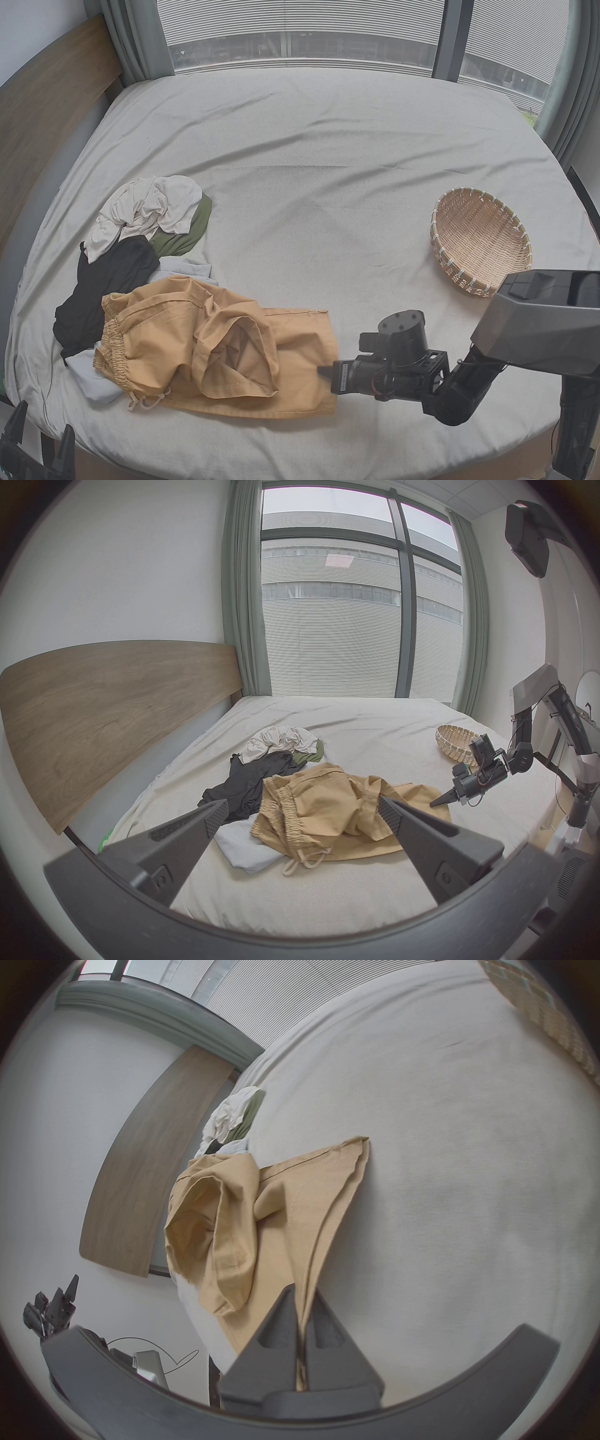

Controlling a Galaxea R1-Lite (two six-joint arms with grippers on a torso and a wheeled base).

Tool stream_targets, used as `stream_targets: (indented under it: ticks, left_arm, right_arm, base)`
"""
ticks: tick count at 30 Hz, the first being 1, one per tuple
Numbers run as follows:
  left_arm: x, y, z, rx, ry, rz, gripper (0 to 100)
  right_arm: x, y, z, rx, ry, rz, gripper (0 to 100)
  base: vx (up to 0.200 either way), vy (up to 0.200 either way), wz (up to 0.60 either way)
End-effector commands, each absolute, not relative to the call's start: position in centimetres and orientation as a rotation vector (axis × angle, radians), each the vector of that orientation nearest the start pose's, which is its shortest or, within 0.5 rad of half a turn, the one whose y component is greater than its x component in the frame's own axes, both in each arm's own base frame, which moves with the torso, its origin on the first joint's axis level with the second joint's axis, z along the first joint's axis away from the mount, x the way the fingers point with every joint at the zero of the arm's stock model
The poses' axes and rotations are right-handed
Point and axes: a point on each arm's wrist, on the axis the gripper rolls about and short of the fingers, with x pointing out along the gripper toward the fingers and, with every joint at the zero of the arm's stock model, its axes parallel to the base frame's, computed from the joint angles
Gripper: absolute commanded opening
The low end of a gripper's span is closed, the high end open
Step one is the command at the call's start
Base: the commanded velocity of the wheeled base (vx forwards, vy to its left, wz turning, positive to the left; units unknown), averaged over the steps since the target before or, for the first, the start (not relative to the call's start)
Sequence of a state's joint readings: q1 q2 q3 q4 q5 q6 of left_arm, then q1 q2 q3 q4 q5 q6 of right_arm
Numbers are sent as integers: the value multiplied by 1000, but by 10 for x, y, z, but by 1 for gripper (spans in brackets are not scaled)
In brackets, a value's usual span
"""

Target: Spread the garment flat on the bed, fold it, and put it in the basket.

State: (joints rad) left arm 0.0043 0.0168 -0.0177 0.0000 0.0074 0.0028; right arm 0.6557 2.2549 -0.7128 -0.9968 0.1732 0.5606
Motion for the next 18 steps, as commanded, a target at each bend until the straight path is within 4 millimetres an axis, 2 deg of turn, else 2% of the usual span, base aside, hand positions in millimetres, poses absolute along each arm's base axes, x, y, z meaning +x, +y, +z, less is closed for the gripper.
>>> stream_targets:
  ticks: [1, 5, 7, 9, 10, 18]
  left_arm:
    - [-23, 0, 76, 3, 3, 12, 100]
    - [-23, 0, 76, 3, 3, 12, 100]
    - [-23, 0, 76, 3, 3, 12, 100]
    - [-23, 0, 76, 3, 3, 11, 100]
    - [-23, 0, 76, 3, 3, 11, 100]
    - [-23, 0, 76, 5, 3, 12, 100]
  right_arm:
    - [277, 191, 21, 401, 740, 566, 0]
    - [275, 168, 23, 416, 726, 515, 0]
    - [275, 164, 21, 414, 721, 507, 0]
    - [273, 155, 18, 404, 721, 491, 0]
    - [271, 144, 14, 391, 727, 466, 0]
    - [259, 111, 6, 393, 721, 387, 0]
  base:
    - [0, 0, 0]
    - [0, 0, 0]
    - [0, 0, 0]
    - [0, 0, 0]
    - [0, 0, 0]
    - [0, 0, 0]
